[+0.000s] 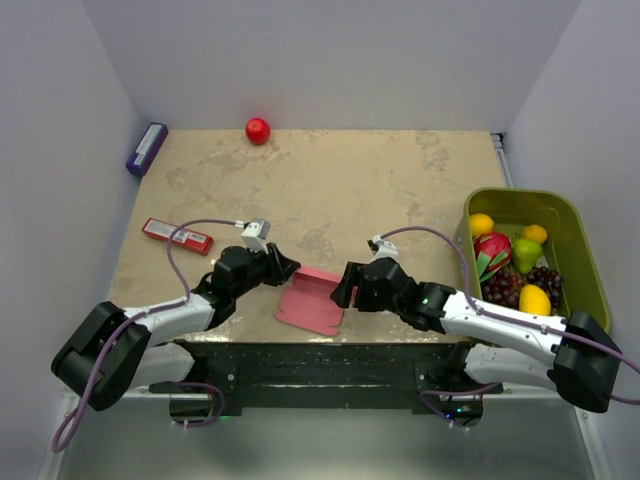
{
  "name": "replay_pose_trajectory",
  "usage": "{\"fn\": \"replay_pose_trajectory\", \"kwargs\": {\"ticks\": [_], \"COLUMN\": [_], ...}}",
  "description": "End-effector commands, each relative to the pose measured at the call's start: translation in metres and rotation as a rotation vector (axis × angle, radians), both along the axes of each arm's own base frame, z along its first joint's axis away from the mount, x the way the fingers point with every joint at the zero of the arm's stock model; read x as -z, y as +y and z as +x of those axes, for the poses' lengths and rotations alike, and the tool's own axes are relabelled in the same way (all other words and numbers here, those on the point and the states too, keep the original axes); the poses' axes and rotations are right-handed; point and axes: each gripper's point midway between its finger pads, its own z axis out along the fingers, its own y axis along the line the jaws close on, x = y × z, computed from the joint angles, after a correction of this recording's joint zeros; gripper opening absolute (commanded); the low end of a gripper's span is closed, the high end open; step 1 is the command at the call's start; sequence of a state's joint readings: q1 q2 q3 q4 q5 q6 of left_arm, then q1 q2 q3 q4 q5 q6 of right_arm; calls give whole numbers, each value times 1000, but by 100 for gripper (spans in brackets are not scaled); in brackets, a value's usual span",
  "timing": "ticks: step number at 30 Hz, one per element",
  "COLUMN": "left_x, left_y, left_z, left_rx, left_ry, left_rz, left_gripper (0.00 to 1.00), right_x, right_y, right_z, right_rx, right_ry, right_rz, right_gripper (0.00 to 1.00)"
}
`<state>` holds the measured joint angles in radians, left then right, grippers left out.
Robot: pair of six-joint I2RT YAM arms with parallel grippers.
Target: Fold the paper box
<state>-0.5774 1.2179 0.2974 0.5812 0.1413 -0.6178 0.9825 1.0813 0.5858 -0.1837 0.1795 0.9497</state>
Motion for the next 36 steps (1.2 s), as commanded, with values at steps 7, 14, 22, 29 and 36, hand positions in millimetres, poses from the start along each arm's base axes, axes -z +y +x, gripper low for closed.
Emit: {"fn": "replay_pose_trajectory", "kwargs": {"ticks": [7, 14, 22, 29, 36], "left_x": [26, 31, 28, 26, 26], "left_y": [8, 10, 11, 11, 10], "left_z": [-15, -21, -18, -16, -14], "left_rx": [25, 33, 15, 11, 10], "left_ry": [43, 48, 45, 44, 48], "left_rz": [77, 82, 90, 92, 97], "left_gripper": [27, 27, 27, 27, 27], "right_x": [-4, -5, -48, -41, -19], "right_y": [-16, -17, -21, 7, 10], "right_z": [30, 42, 22, 10, 14], "right_rx": [123, 137, 109, 1, 8], "right_ry": [-95, -105, -137, -75, -55], "right_rz": [5, 30, 119, 153, 108], "right_gripper": [74, 74, 70, 70, 69]}}
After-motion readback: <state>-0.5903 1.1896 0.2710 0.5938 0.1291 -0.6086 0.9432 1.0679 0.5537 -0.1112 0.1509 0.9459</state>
